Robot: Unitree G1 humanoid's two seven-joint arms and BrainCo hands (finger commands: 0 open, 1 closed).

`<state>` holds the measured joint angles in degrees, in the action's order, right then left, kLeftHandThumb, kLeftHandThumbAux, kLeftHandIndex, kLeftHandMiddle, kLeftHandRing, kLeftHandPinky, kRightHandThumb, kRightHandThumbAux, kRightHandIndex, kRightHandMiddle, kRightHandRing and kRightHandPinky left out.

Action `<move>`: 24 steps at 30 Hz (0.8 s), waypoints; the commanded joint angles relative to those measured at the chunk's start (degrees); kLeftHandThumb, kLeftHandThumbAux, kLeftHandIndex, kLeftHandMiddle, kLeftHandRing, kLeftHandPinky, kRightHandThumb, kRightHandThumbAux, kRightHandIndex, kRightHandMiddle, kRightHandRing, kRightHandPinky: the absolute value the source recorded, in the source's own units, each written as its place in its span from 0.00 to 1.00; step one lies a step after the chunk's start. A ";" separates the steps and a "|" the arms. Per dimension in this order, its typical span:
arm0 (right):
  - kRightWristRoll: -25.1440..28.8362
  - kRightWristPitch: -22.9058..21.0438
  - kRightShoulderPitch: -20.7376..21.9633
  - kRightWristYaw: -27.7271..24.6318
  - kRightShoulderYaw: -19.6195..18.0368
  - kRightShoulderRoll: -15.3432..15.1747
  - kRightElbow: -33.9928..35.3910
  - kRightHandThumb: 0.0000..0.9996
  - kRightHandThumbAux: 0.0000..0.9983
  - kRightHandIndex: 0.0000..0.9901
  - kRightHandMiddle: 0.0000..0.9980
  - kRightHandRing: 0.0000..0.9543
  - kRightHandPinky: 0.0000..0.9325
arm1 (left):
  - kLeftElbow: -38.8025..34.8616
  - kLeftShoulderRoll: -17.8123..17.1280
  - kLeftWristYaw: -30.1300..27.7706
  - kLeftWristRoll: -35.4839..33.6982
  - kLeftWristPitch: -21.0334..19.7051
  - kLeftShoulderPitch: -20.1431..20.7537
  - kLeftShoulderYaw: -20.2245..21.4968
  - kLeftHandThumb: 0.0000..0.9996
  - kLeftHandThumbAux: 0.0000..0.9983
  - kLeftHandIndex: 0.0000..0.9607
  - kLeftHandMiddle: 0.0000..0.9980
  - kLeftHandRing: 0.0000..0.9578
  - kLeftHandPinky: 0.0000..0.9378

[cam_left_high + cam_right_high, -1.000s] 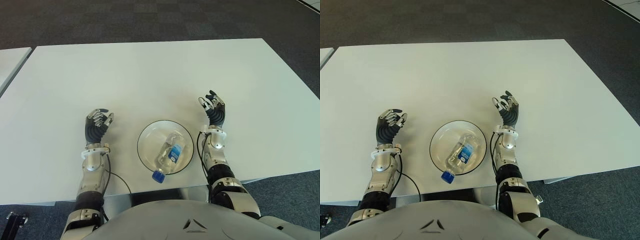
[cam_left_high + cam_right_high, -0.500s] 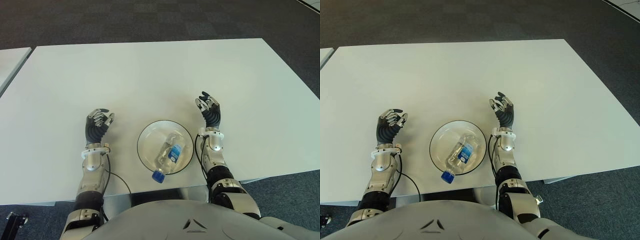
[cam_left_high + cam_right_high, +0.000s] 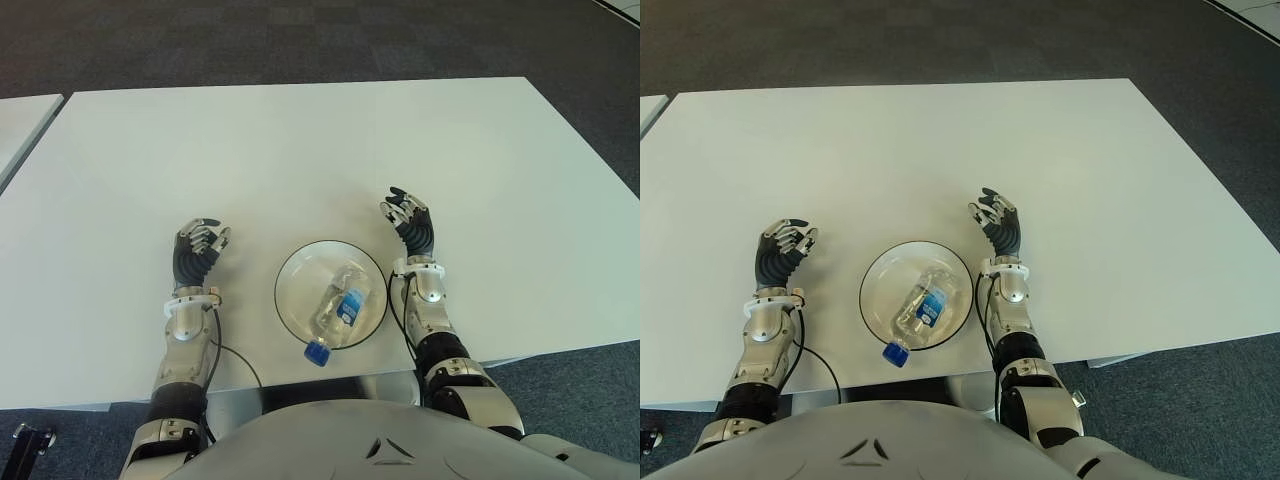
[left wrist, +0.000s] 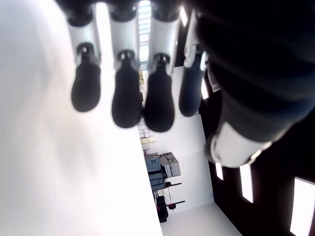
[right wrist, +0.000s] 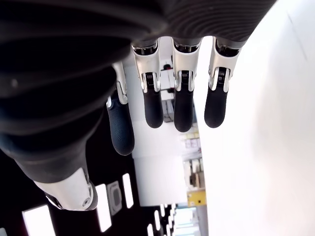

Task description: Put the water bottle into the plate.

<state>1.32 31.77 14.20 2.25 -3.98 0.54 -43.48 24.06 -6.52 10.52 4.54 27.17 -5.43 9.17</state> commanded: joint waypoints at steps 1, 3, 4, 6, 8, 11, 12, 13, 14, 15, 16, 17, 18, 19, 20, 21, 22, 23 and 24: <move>-1.38 -3.62 -1.20 -1.64 1.12 -1.62 1.99 0.71 0.73 0.44 0.60 0.64 0.67 | -0.18 0.36 -0.44 -0.23 -0.27 -0.29 -0.30 0.71 0.72 0.45 0.70 0.72 0.70; -1.57 -4.56 -1.43 -2.08 1.46 -1.96 2.75 0.71 0.73 0.44 0.60 0.64 0.68 | -0.45 0.60 -0.21 -0.37 -0.89 -0.38 -0.29 0.71 0.72 0.45 0.70 0.72 0.70; -1.66 -5.00 -1.54 -2.29 1.61 -2.11 3.10 0.71 0.73 0.44 0.60 0.64 0.68 | -0.59 0.72 -0.09 -0.44 -1.24 -0.43 -0.28 0.71 0.72 0.45 0.70 0.71 0.68; -1.71 -5.72 -1.79 -2.79 1.71 -2.64 3.86 0.71 0.73 0.44 0.60 0.64 0.68 | -0.95 0.90 0.10 -0.59 -1.83 -0.45 -0.18 0.71 0.72 0.45 0.69 0.70 0.67; -1.71 -6.30 -2.00 -3.12 1.76 -2.98 4.50 0.71 0.73 0.44 0.60 0.64 0.67 | -1.25 1.02 0.18 -0.65 -2.26 -0.47 -0.08 0.71 0.72 0.45 0.69 0.70 0.67; -1.94 -6.95 -2.25 -3.57 2.06 -3.44 5.13 0.71 0.73 0.44 0.61 0.64 0.67 | -1.77 1.26 0.39 -0.66 -2.84 -0.60 0.04 0.71 0.72 0.45 0.68 0.70 0.67; -2.08 -7.01 -2.28 -3.63 2.19 -3.50 5.15 0.71 0.73 0.44 0.61 0.64 0.67 | -1.83 1.29 0.47 -0.62 -2.82 -0.62 0.04 0.71 0.72 0.45 0.68 0.69 0.68; -2.25 -7.03 -2.29 -3.69 2.33 -3.57 5.10 0.71 0.73 0.44 0.61 0.64 0.68 | -1.86 1.32 0.55 -0.58 -2.78 -0.64 0.05 0.71 0.72 0.45 0.68 0.69 0.68; -2.35 -7.07 -2.32 -3.73 2.42 -3.62 5.12 0.71 0.73 0.44 0.61 0.65 0.68 | -1.90 1.34 0.60 -0.56 -2.77 -0.66 0.06 0.71 0.72 0.45 0.68 0.69 0.68; -2.28 -6.78 -2.27 -3.98 2.37 -3.80 4.72 0.71 0.73 0.44 0.61 0.65 0.68 | -1.81 1.28 0.60 -0.46 -2.42 -0.67 0.01 0.71 0.72 0.45 0.68 0.69 0.68; -2.22 -6.56 -2.22 -4.15 2.32 -3.94 4.43 0.71 0.73 0.44 0.61 0.65 0.68 | -1.73 1.24 0.58 -0.38 -2.15 -0.68 -0.02 0.71 0.72 0.45 0.68 0.70 0.69; -2.16 -6.42 -2.21 -4.26 2.29 -4.02 4.26 0.71 0.73 0.44 0.61 0.65 0.68 | -1.70 1.20 0.56 -0.34 -1.97 -0.70 -0.04 0.71 0.72 0.45 0.68 0.70 0.69; -2.10 -5.97 -2.10 -4.59 2.25 -4.29 3.64 0.71 0.73 0.44 0.61 0.65 0.68 | -1.53 1.13 0.58 -0.20 -1.46 -0.70 -0.09 0.71 0.72 0.45 0.68 0.70 0.69; -2.08 -5.69 -2.04 -4.80 2.25 -4.46 3.26 0.71 0.73 0.44 0.61 0.65 0.68 | -1.43 1.09 0.59 -0.12 -1.15 -0.71 -0.11 0.71 0.72 0.45 0.69 0.70 0.70; -2.06 -5.48 -2.00 -4.95 2.24 -4.56 3.00 0.71 0.73 0.44 0.62 0.65 0.68 | -1.38 1.05 0.59 -0.08 -0.93 -0.73 -0.11 0.71 0.72 0.45 0.69 0.71 0.70; -2.14 -4.76 -1.77 -4.96 2.27 -4.52 2.16 0.71 0.73 0.44 0.62 0.65 0.68 | -1.34 0.99 0.53 -0.03 -0.83 -0.74 -0.14 0.71 0.72 0.45 0.69 0.71 0.71; -2.21 -4.12 -1.55 -4.93 2.30 -4.46 1.43 0.71 0.73 0.44 0.62 0.65 0.68 | -1.31 0.94 0.47 0.00 -0.78 -0.76 -0.17 0.71 0.72 0.45 0.69 0.71 0.71; -2.25 -3.62 -1.37 -4.93 2.31 -4.43 0.84 0.71 0.73 0.44 0.62 0.66 0.68 | -1.28 0.90 0.44 0.02 -0.72 -0.76 -0.18 0.71 0.72 0.45 0.70 0.72 0.71; -2.27 -3.24 -1.24 -4.91 2.33 -4.40 0.43 0.71 0.73 0.44 0.62 0.66 0.69 | -1.26 0.87 0.40 0.02 -0.66 -0.77 -0.18 0.71 0.72 0.45 0.70 0.72 0.72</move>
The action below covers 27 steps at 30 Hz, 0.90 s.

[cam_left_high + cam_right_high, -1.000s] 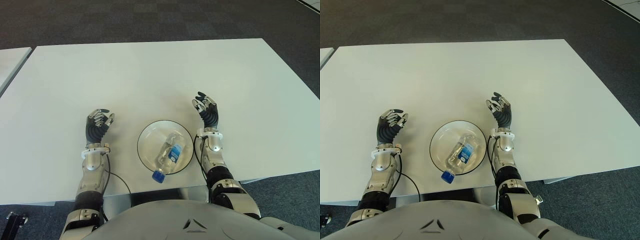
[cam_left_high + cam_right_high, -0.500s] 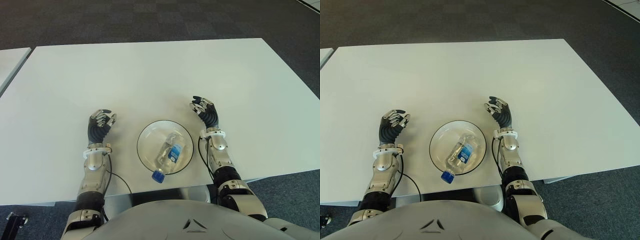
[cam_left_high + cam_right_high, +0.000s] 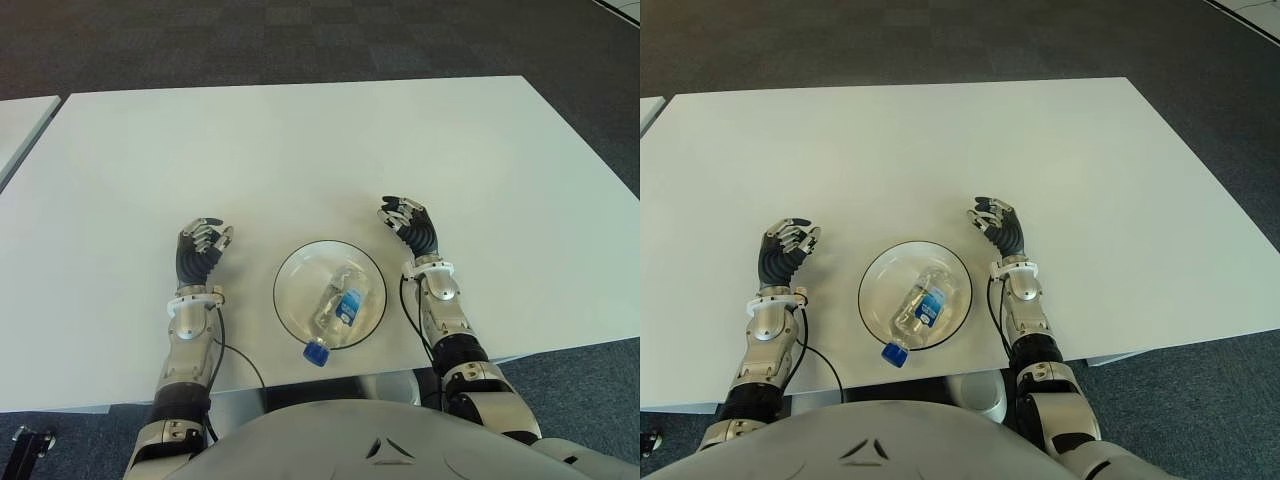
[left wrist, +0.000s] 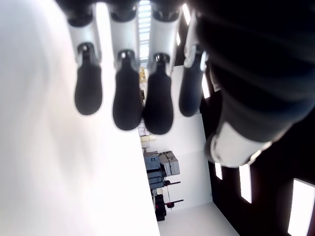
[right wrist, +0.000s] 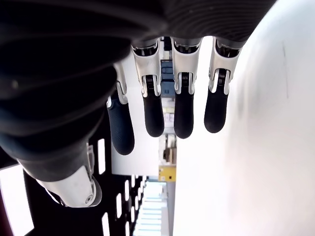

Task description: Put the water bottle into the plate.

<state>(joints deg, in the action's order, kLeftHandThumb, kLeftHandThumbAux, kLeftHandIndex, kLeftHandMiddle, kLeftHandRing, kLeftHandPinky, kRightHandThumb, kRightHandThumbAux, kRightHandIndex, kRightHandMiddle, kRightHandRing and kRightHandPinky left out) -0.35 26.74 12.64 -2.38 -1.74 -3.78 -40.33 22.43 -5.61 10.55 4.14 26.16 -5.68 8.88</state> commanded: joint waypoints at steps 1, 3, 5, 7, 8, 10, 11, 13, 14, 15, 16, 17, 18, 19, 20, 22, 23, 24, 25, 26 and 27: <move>-0.64 2.57 0.51 -0.28 0.02 -0.21 -3.73 0.71 0.73 0.44 0.62 0.66 0.69 | 0.37 -0.11 0.22 0.37 0.33 -0.55 0.11 0.71 0.72 0.45 0.70 0.72 0.72; -0.74 4.49 1.03 -0.26 -0.14 -0.51 -6.18 0.71 0.73 0.44 0.62 0.66 0.68 | 0.40 -0.31 -0.13 0.27 0.32 -0.60 0.08 0.71 0.72 0.45 0.71 0.72 0.71; -0.88 5.79 1.49 -0.08 -0.17 -0.63 -7.72 0.71 0.73 0.44 0.63 0.66 0.68 | 0.42 -0.39 -0.29 0.18 0.29 -0.62 0.06 0.71 0.72 0.45 0.71 0.73 0.71; -1.15 7.13 2.03 0.29 -0.16 -0.77 -9.24 0.71 0.73 0.44 0.63 0.66 0.68 | 0.42 -0.46 -0.48 0.07 0.18 -0.64 0.03 0.71 0.72 0.45 0.71 0.73 0.71; -1.28 7.73 2.26 0.46 -0.14 -0.81 -9.89 0.71 0.73 0.44 0.63 0.66 0.67 | 0.39 -0.53 -0.59 -0.01 0.13 -0.66 0.03 0.71 0.72 0.45 0.71 0.73 0.71; -1.38 8.54 2.58 0.62 -0.13 -0.85 -10.83 0.71 0.73 0.44 0.63 0.66 0.67 | 0.37 -0.60 -0.68 -0.09 0.11 -0.68 0.03 0.71 0.72 0.45 0.71 0.73 0.71; -1.41 8.96 2.71 0.70 -0.18 -0.98 -11.45 0.71 0.73 0.44 0.63 0.66 0.67 | 0.35 -0.63 -0.68 -0.10 0.06 -0.70 0.02 0.71 0.72 0.45 0.71 0.73 0.71; -1.50 9.85 3.01 0.92 -0.29 -1.30 -12.78 0.71 0.73 0.44 0.64 0.66 0.68 | 0.33 -0.68 -0.72 -0.12 -0.04 -0.71 -0.01 0.71 0.72 0.45 0.71 0.73 0.71; -1.52 10.28 3.25 1.03 -0.34 -1.40 -13.50 0.71 0.73 0.44 0.64 0.66 0.68 | 0.33 -0.71 -0.72 -0.10 -0.09 -0.71 -0.03 0.71 0.72 0.45 0.71 0.73 0.71; -1.55 10.59 3.43 1.13 -0.34 -1.43 -13.96 0.71 0.73 0.44 0.64 0.66 0.69 | 0.31 -0.76 -0.74 -0.11 -0.12 -0.73 -0.02 0.71 0.72 0.45 0.71 0.72 0.71; -1.60 10.98 3.66 1.25 -0.37 -1.49 -14.60 0.71 0.73 0.44 0.64 0.67 0.69 | 0.29 -0.80 -0.76 -0.11 -0.16 -0.75 -0.02 0.71 0.72 0.45 0.71 0.72 0.71; -1.64 11.33 3.85 1.34 -0.40 -1.53 -15.13 0.71 0.73 0.44 0.64 0.67 0.69 | 0.28 -0.83 -0.77 -0.11 -0.19 -0.76 -0.02 0.70 0.72 0.45 0.71 0.72 0.71; -1.68 11.67 4.04 1.43 -0.43 -1.59 -15.65 0.71 0.73 0.44 0.64 0.67 0.69 | 0.27 -0.86 -0.78 -0.11 -0.21 -0.77 -0.03 0.70 0.72 0.45 0.71 0.72 0.71; -1.71 11.94 4.19 1.48 -0.45 -1.63 -16.07 0.71 0.73 0.44 0.64 0.67 0.69 | 0.27 -0.87 -0.78 -0.10 -0.23 -0.77 -0.03 0.70 0.72 0.45 0.71 0.72 0.71; -1.72 12.19 4.32 1.52 -0.47 -1.65 -16.41 0.71 0.73 0.44 0.64 0.67 0.69 | 0.27 -0.88 -0.78 -0.10 -0.24 -0.77 -0.04 0.70 0.72 0.45 0.70 0.72 0.71; -1.73 12.67 4.51 1.62 -0.51 -1.62 -17.12 0.71 0.73 0.44 0.64 0.67 0.69 | 0.30 -0.94 -0.86 -0.12 -0.20 -0.78 -0.07 0.70 0.72 0.45 0.70 0.72 0.71; -1.73 12.97 4.61 1.70 -0.55 -1.59 -17.63 0.71 0.73 0.44 0.65 0.67 0.69 | 0.33 -1.00 -0.94 -0.12 -0.17 -0.78 -0.09 0.70 0.72 0.45 0.71 0.72 0.71; -1.64 13.20 4.72 1.71 -0.62 -1.49 -18.12 0.71 0.73 0.44 0.65 0.67 0.70 | 0.41 -1.08 -1.03 -0.14 -0.16 -0.75 -0.11 0.70 0.72 0.45 0.71 0.72 0.72; -1.57 13.41 4.80 1.73 -0.67 -1.41 -18.50 0.71 0.73 0.44 0.65 0.67 0.70 | 0.46 -1.13 -1.09 -0.16 -0.15 -0.75 -0.11 0.70 0.72 0.45 0.71 0.73 0.72; -1.50 13.61 4.91 1.72 -0.75 -1.34 -18.90 0.71 0.73 0.44 0.65 0.67 0.70 | 0.52 -1.19 -1.14 -0.18 -0.15 -0.74 -0.12 0.70 0.72 0.45 0.71 0.73 0.72; -1.47 13.77 5.00 1.71 -0.80 -1.29 -19.19 0.71 0.73 0.44 0.65 0.67 0.70 | 0.56 -1.23 -1.16 -0.20 -0.15 -0.73 -0.13 0.70 0.72 0.45 0.71 0.73 0.72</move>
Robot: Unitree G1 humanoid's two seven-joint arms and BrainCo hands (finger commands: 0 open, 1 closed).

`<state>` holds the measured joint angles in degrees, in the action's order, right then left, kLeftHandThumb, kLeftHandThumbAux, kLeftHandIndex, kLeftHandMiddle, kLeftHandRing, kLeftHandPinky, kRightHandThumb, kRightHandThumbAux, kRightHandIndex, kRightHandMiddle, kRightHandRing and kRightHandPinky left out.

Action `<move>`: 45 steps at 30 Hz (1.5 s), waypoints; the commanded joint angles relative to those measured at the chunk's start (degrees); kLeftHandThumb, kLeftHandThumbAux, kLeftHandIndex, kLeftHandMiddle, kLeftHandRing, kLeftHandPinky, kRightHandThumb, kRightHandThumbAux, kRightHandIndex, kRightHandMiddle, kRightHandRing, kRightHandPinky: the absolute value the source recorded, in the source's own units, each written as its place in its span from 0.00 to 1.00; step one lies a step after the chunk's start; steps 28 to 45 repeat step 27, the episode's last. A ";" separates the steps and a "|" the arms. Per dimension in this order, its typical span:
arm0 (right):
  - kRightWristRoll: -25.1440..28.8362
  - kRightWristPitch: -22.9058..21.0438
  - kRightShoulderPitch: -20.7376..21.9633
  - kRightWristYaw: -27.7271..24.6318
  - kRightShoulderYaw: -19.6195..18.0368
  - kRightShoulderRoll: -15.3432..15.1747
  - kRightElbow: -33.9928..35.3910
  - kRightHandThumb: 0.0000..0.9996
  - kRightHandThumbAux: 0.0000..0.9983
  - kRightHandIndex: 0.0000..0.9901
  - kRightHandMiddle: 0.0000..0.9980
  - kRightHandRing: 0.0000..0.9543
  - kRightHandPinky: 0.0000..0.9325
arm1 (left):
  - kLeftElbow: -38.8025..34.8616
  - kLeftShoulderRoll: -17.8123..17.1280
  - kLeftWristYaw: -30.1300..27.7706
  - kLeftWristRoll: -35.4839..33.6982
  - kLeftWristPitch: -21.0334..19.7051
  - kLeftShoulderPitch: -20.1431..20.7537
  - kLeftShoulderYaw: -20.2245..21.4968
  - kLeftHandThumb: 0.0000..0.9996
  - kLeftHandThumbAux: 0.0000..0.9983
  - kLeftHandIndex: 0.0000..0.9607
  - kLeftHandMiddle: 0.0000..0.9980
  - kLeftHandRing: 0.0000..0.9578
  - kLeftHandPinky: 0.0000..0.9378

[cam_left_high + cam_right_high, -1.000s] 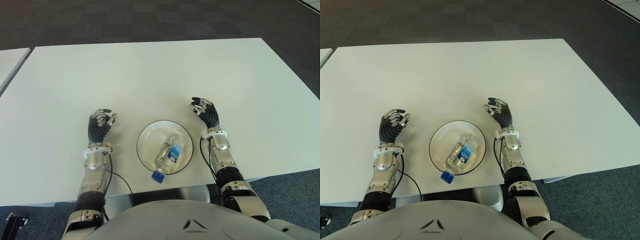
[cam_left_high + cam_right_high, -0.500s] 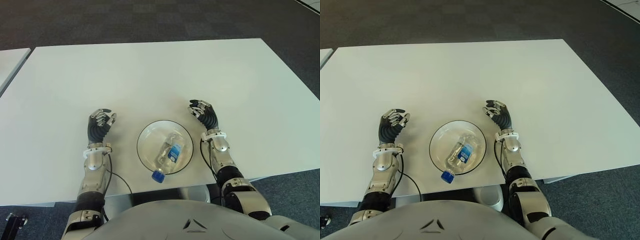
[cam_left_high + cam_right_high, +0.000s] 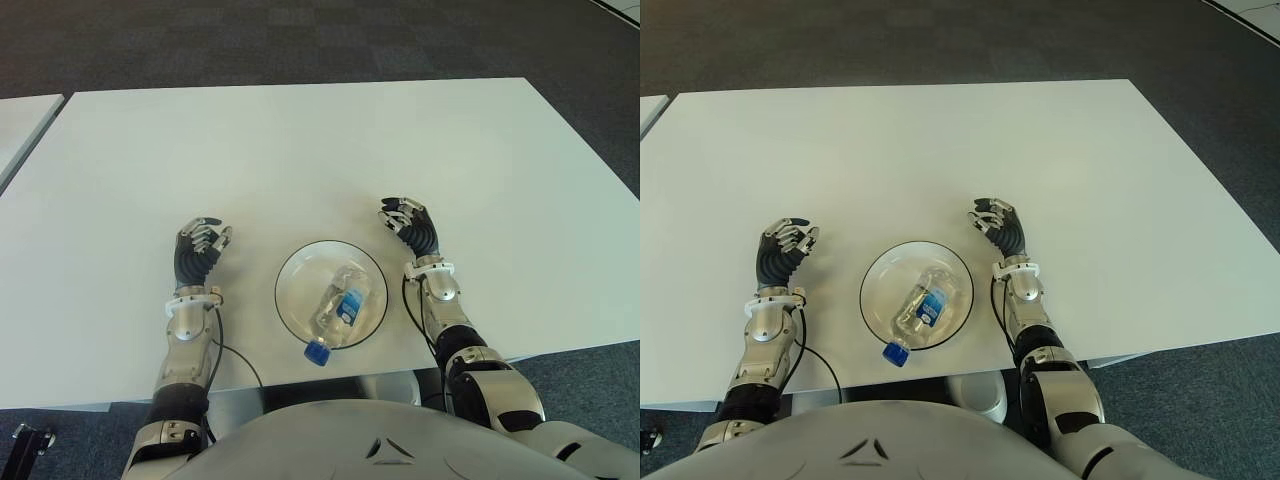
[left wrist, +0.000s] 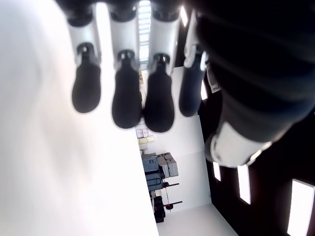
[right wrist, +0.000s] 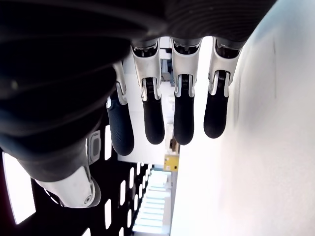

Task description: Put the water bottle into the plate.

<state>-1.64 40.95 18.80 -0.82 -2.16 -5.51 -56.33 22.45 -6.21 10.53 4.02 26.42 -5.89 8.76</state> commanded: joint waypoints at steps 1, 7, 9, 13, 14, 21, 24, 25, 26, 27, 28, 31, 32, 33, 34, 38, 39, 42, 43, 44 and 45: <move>-0.01 -0.26 -1.05 -0.02 -0.51 0.49 -3.51 0.71 0.73 0.44 0.65 0.67 0.70 | 0.54 -0.67 -1.14 -0.06 -0.48 -0.52 -0.04 0.70 0.72 0.45 0.71 0.73 0.73; 0.62 0.51 -0.59 -0.95 -1.16 0.78 -4.87 0.71 0.73 0.44 0.65 0.67 0.70 | 0.44 -0.82 -1.15 -0.09 -1.04 -0.53 -0.13 0.70 0.72 0.45 0.72 0.73 0.73; 0.91 0.70 -0.45 -1.45 -1.42 0.89 -5.26 0.71 0.73 0.44 0.65 0.68 0.71 | 0.34 -0.84 -1.12 -0.14 -1.59 -0.53 -0.14 0.70 0.72 0.45 0.72 0.73 0.72; 1.09 1.25 -0.09 -1.78 -1.86 1.07 -6.32 0.71 0.73 0.44 0.66 0.68 0.71 | 0.45 -0.94 -1.24 -0.32 -1.90 -0.47 -0.16 0.70 0.72 0.45 0.72 0.73 0.72; 1.15 1.42 0.03 -1.83 -1.97 1.13 -6.68 0.71 0.73 0.44 0.66 0.68 0.71 | 0.54 -0.97 -1.28 -0.38 -1.96 -0.43 -0.16 0.70 0.72 0.45 0.72 0.73 0.72; 1.41 2.45 0.65 -1.97 -2.59 1.35 -8.06 0.71 0.72 0.44 0.66 0.68 0.69 | 1.78 -1.14 -1.49 -0.62 -1.55 0.15 -0.12 0.70 0.72 0.45 0.72 0.74 0.73; 1.50 2.80 0.83 -2.10 -2.85 1.47 -8.48 0.71 0.72 0.44 0.66 0.67 0.69 | 2.44 -1.24 -1.58 -0.71 -1.37 0.46 -0.04 0.70 0.72 0.45 0.72 0.74 0.73; 1.52 2.91 0.88 -2.13 -2.92 1.50 -8.61 0.71 0.72 0.44 0.66 0.67 0.70 | 2.61 -1.27 -1.59 -0.75 -1.30 0.54 -0.04 0.70 0.72 0.45 0.72 0.74 0.73; 1.54 3.05 0.93 -2.13 -3.04 1.53 -8.74 0.71 0.72 0.44 0.66 0.67 0.70 | 2.51 -1.31 -1.75 -0.85 -1.48 0.52 -0.07 0.70 0.72 0.45 0.72 0.74 0.73; 1.55 3.16 0.96 -2.12 -3.14 1.56 -8.85 0.71 0.72 0.44 0.65 0.67 0.69 | 2.42 -1.35 -1.86 -0.91 -1.62 0.50 -0.09 0.70 0.72 0.45 0.72 0.74 0.73; 1.55 3.16 0.96 -2.12 -3.14 1.56 -8.85 0.71 0.72 0.44 0.65 0.67 0.69 | 2.42 -1.35 -1.86 -0.91 -1.62 0.50 -0.09 0.70 0.72 0.45 0.72 0.74 0.73; 1.55 3.16 0.96 -2.12 -3.14 1.56 -8.85 0.71 0.72 0.44 0.65 0.67 0.69 | 2.42 -1.35 -1.86 -0.91 -1.62 0.50 -0.09 0.70 0.72 0.45 0.72 0.74 0.73; 1.55 3.16 0.96 -2.12 -3.14 1.56 -8.85 0.71 0.72 0.44 0.65 0.67 0.69 | 2.42 -1.35 -1.86 -0.91 -1.62 0.50 -0.09 0.70 0.72 0.45 0.72 0.74 0.73; 1.55 3.16 0.96 -2.12 -3.14 1.56 -8.85 0.71 0.72 0.44 0.65 0.67 0.69 | 2.42 -1.35 -1.86 -0.91 -1.62 0.50 -0.09 0.70 0.72 0.45 0.72 0.74 0.73; 1.55 3.16 0.96 -2.12 -3.14 1.56 -8.85 0.71 0.72 0.44 0.65 0.67 0.69 | 2.42 -1.35 -1.86 -0.91 -1.62 0.50 -0.09 0.70 0.72 0.45 0.72 0.74 0.73; 1.55 3.16 0.96 -2.12 -3.14 1.56 -8.85 0.71 0.72 0.44 0.65 0.67 0.69 | 2.42 -1.35 -1.86 -0.91 -1.62 0.50 -0.09 0.70 0.72 0.45 0.72 0.74 0.73; 1.55 3.16 0.96 -2.12 -3.14 1.56 -8.85 0.71 0.72 0.44 0.65 0.67 0.69 | 2.42 -1.35 -1.86 -0.91 -1.62 0.50 -0.09 0.70 0.72 0.45 0.72 0.74 0.73; 1.55 3.16 0.96 -2.12 -3.14 1.56 -8.85 0.71 0.72 0.44 0.65 0.67 0.69 | 2.42 -1.35 -1.86 -0.91 -1.62 0.50 -0.09 0.70 0.72 0.45 0.72 0.74 0.73; 1.55 3.16 0.96 -2.12 -3.14 1.56 -8.85 0.71 0.72 0.44 0.65 0.67 0.69 | 2.42 -1.35 -1.86 -0.91 -1.62 0.50 -0.09 0.70 0.72 0.45 0.72 0.74 0.73; 1.55 3.16 0.96 -2.12 -3.14 1.56 -8.85 0.71 0.72 0.44 0.65 0.67 0.69 | 2.42 -1.35 -1.86 -0.91 -1.62 0.50 -0.09 0.70 0.72 0.45 0.72 0.74 0.73; 1.55 3.16 0.96 -2.12 -3.14 1.56 -8.85 0.71 0.72 0.44 0.65 0.67 0.69 | 2.42 -1.35 -1.86 -0.91 -1.62 0.50 -0.09 0.70 0.72 0.45 0.72 0.74 0.73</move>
